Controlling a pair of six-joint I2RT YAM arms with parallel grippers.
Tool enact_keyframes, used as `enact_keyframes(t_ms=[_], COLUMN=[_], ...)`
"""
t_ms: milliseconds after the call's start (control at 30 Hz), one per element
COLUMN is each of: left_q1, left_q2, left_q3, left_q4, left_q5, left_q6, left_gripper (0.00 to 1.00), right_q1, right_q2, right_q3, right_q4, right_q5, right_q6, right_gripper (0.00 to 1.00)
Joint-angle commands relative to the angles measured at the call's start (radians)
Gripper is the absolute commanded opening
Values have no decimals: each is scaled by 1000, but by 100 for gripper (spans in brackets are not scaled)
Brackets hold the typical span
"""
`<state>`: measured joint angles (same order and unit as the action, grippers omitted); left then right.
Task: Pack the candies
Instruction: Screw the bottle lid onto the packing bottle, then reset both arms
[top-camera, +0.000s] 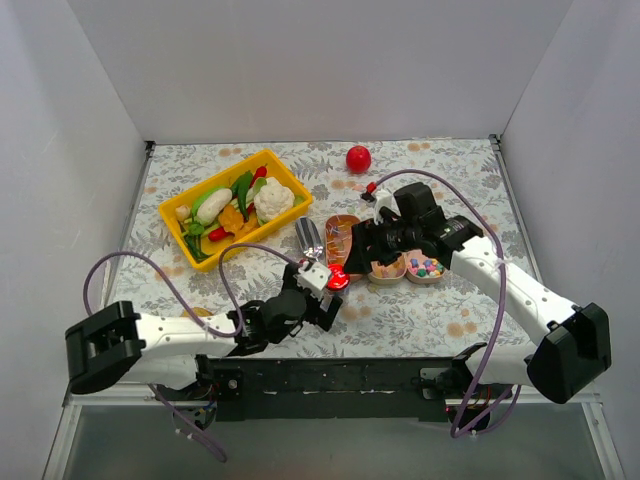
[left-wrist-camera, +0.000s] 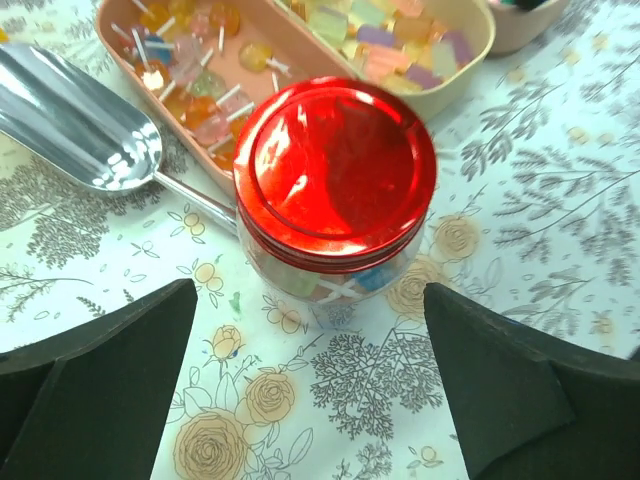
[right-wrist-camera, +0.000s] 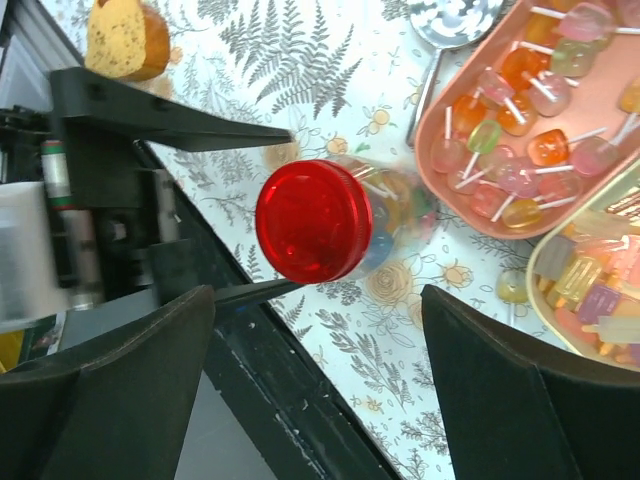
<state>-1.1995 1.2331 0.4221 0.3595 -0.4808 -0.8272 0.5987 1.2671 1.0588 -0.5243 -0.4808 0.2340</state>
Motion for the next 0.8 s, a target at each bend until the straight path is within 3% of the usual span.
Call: enact_keyframes(t_ms=[0, 200, 333, 367, 467, 567, 767], left_q1=[-8, 3, 55, 119, 321, 440, 532], left_q2=[-169, -360, -305, -293, -279, -287, -235], left_q3=[-17, -71, 16, 44, 119, 156, 271], left_q4=[-111, -177, -331, -387, -465, -449, -471], left_q5=[10, -210, -303, -303, -118, -21, 87], left_q6=[-9, -122, -177, -261, -337, -351, -313], left_gripper=[98, 98, 98, 98, 98, 98, 98], right_q1=[-23, -57, -95, -105, -145, -186, -254], right_q2=[-12, -67, -110, -120, -135, -140, -133], right_q3=[50, -3, -51, -63, -78, -85, -105], right_q4=[10, 81, 115, 118, 121, 119, 129], right_q5=[51, 106, 197, 241, 297, 330, 375], right_q6=[2, 30, 86, 97, 123, 136, 192], right_gripper=[91, 93, 93, 93, 91, 91, 90])
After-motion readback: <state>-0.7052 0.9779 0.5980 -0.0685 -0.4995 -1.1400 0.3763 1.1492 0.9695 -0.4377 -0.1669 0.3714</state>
